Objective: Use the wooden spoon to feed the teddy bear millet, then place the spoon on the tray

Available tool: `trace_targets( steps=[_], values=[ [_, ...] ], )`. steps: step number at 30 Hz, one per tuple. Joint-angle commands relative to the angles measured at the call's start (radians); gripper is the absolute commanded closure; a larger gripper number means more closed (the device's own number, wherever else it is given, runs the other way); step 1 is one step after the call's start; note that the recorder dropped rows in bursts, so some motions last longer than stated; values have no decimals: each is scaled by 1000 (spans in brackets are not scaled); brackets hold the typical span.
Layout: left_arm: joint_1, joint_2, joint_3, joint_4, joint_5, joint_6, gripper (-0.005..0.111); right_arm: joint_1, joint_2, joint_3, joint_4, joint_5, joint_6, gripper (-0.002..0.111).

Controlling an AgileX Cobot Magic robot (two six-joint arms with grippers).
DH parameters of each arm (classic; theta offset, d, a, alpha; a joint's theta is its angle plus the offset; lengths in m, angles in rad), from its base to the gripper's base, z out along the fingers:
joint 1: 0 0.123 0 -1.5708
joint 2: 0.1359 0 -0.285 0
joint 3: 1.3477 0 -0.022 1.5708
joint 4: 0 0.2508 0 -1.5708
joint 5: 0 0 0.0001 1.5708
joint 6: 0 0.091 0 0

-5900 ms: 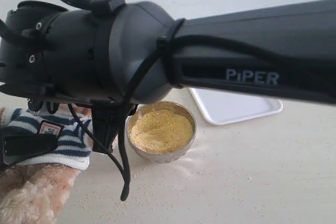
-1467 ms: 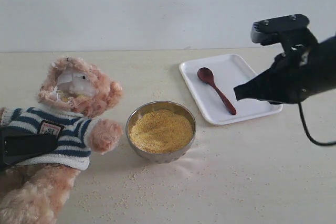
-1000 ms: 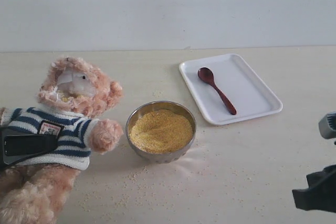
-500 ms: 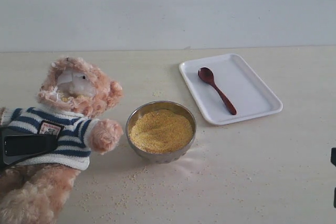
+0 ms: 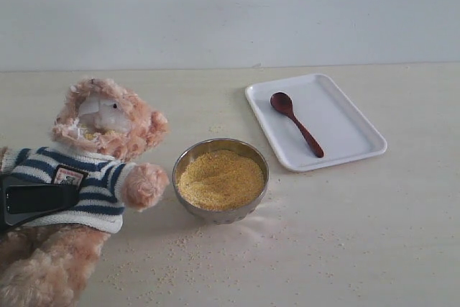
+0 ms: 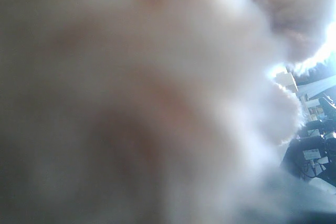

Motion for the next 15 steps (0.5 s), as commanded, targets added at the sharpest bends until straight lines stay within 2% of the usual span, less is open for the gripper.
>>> trace_targets(
  steps=[1, 8, 9, 11, 15],
  values=[
    [3, -1, -8, -9, 34, 7, 102, -26, -104, 12, -21, -6, 0, 108],
    [3, -1, -8, -9, 34, 7, 102, -26, -217, 156, -21, -107, 0, 108],
    [3, -1, -8, -9, 34, 7, 102, -26, -228, 156, -24, 18, 0, 108],
    [3, -1, -8, -9, 34, 7, 102, -26, -228, 156, -30, 110, 0, 108],
    [3, -1, -8, -9, 34, 7, 102, -26, -228, 156, -30, 124, 0, 108]
  ],
)
